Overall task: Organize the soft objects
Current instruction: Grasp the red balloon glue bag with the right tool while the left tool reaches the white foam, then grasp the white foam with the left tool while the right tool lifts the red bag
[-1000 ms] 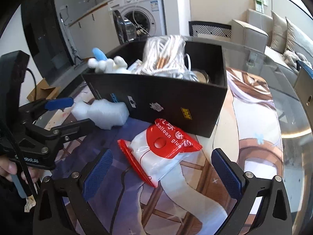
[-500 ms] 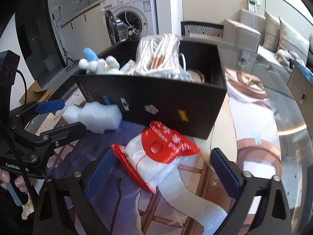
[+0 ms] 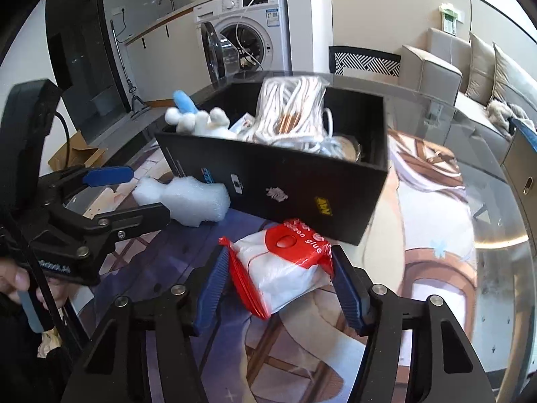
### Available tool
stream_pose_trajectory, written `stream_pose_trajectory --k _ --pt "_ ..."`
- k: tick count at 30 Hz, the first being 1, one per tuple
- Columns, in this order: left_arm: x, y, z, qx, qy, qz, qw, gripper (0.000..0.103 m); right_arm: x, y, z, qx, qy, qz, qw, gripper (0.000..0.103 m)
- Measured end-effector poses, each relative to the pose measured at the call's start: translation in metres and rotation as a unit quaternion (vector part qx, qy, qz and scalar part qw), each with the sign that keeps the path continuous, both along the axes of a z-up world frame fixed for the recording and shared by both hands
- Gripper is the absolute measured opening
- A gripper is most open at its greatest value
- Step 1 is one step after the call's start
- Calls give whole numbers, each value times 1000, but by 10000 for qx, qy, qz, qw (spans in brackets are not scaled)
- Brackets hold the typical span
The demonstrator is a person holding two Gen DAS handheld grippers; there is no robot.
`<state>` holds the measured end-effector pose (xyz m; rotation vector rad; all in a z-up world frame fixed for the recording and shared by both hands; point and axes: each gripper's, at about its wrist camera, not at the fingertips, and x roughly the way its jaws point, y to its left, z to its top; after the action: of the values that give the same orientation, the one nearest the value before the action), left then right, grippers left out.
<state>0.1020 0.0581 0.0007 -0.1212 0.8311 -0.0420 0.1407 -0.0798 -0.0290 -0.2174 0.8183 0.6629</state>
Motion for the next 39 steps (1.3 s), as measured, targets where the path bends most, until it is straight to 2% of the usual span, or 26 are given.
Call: stream_pose_trajectory --k 16,22,27,30,31,32,39 --pt "15 -25 -3 -110 177 155 9997 103 3 -31 19 269 -16 -6 9996 62" --pt "26 -39 -5 167 260 394 9987 103 5 -40 20 362 31 -64 9993 62" --pt "35 -36 -10 199 444 600 9970 103 8 -43 19 383 56 -84 9992 62" --pt "32 -34 -10 232 384 621 9971 99 9 -44 19 386 57 -95 9992 62" --pt "31 -34 -10 203 370 580 9974 90 10 -43 19 388 55 -96 9992 62" --pt "30 -33 -10 166 377 523 9978 88 9 -43 19 387 56 -94 9992 62" --pt "11 -30 3 198 57 281 9994 88 7 -40 21 396 9 -32 9992 62"
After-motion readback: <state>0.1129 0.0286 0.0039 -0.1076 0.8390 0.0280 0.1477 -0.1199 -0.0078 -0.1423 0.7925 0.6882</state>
